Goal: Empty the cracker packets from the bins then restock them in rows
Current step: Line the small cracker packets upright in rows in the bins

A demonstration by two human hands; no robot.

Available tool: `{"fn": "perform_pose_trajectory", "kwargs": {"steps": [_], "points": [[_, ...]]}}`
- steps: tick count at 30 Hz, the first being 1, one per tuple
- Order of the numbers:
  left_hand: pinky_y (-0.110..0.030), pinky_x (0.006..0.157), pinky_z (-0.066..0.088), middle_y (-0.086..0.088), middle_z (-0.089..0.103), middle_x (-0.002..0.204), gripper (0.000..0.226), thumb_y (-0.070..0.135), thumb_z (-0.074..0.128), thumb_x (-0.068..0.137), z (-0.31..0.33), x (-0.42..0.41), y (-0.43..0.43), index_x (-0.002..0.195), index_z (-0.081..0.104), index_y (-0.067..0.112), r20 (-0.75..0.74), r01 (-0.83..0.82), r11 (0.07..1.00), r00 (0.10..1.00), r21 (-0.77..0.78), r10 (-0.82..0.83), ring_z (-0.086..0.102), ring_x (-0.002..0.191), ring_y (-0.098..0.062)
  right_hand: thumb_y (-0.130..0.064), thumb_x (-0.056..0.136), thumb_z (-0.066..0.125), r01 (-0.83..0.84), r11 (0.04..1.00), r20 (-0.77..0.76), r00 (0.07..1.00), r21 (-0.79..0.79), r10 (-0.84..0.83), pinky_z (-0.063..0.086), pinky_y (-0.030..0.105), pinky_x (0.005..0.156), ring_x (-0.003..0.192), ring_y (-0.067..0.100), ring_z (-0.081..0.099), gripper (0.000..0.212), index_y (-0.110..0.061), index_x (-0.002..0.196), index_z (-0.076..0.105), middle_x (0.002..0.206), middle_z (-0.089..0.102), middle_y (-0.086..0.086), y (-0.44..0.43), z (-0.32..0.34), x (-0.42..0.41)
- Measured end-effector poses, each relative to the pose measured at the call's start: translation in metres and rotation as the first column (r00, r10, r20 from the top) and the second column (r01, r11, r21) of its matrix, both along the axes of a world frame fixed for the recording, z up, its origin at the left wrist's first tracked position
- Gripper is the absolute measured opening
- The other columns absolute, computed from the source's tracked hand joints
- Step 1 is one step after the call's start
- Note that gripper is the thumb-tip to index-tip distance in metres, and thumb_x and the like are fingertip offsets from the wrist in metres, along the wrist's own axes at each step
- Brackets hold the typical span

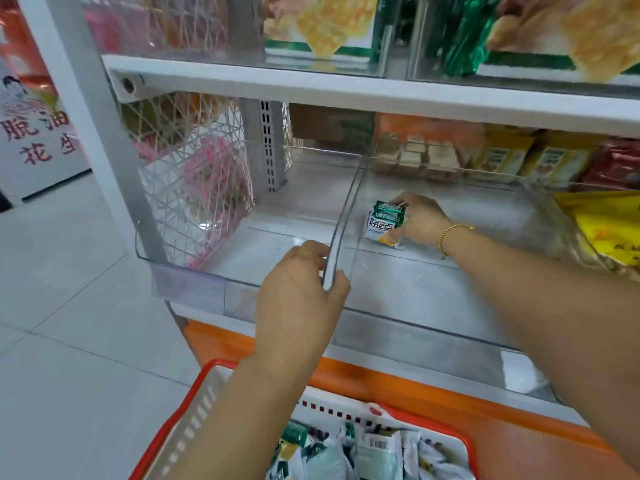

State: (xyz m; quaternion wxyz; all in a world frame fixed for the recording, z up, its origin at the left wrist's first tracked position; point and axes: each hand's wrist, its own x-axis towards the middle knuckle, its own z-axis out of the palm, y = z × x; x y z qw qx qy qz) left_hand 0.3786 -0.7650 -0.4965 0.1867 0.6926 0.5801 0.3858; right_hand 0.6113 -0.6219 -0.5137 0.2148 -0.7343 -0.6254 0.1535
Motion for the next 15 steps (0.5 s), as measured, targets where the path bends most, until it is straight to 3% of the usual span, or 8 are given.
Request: {"fn": "perform_pose_trajectory", "kwargs": {"steps": [3, 7, 12, 15], "points": [[-0.033, 0.076, 0.053, 0.005, 0.067, 0.098, 0.024, 0.023, 0.058, 0.090, -0.001, -0.003, 0.003, 0.112, 0.064, 0.018, 0.009, 0.008, 0.999, 1.000, 0.035, -0.008, 0.064, 0.081, -0.014, -0.009, 0.066, 0.085, -0.063, 0.998, 0.030, 0.998, 0.011, 0.063, 0.043, 0.021, 0.062, 0.095, 0.017, 0.051, 0.063, -0.014, 0.123, 0.059, 0.115, 0.057, 0.008, 0.006, -0.003, -0.007], [-0.029, 0.077, 0.052, 0.005, 0.068, 0.096, 0.023, 0.022, 0.058, 0.091, 0.001, -0.008, 0.003, 0.112, 0.065, 0.019, 0.003, 0.069, 0.996, 0.998, 0.052, -0.070, 0.064, 0.080, -0.011, -0.018, 0.071, 0.081, -0.111, 0.994, 0.207, 0.972, 0.005, 0.108, 0.043, 0.027, 0.083, 0.110, 0.030, 0.045, 0.057, -0.015, 0.125, 0.061, 0.107, 0.042, 0.011, 0.010, -0.013, -0.009], [-0.016, 0.084, 0.042, 0.008, 0.063, 0.109, 0.034, 0.023, 0.059, 0.091, -0.002, -0.021, -0.009, 0.125, 0.059, 0.021, -0.006, 0.146, 0.983, 0.989, 0.115, -0.147, 0.056, 0.095, -0.004, -0.023, 0.069, 0.084, -0.021, 0.999, 0.248, 0.968, -0.042, 0.031, 0.036, 0.034, 0.101, 0.125, 0.033, 0.036, 0.084, -0.016, 0.141, 0.042, 0.133, 0.037, 0.017, 0.006, -0.005, -0.014], [-0.017, 0.072, 0.044, 0.014, 0.056, 0.091, 0.021, 0.025, 0.059, 0.091, -0.004, -0.029, -0.024, 0.112, 0.061, 0.024, -0.030, 0.158, 0.958, 0.987, 0.238, -0.155, 0.052, 0.085, -0.002, -0.026, 0.075, 0.081, 0.012, 0.997, 0.231, 0.973, -0.072, 0.005, 0.036, 0.035, 0.104, 0.130, 0.034, 0.036, 0.081, -0.013, 0.142, 0.039, 0.140, 0.036, 0.019, -0.003, 0.013, -0.021]]}}
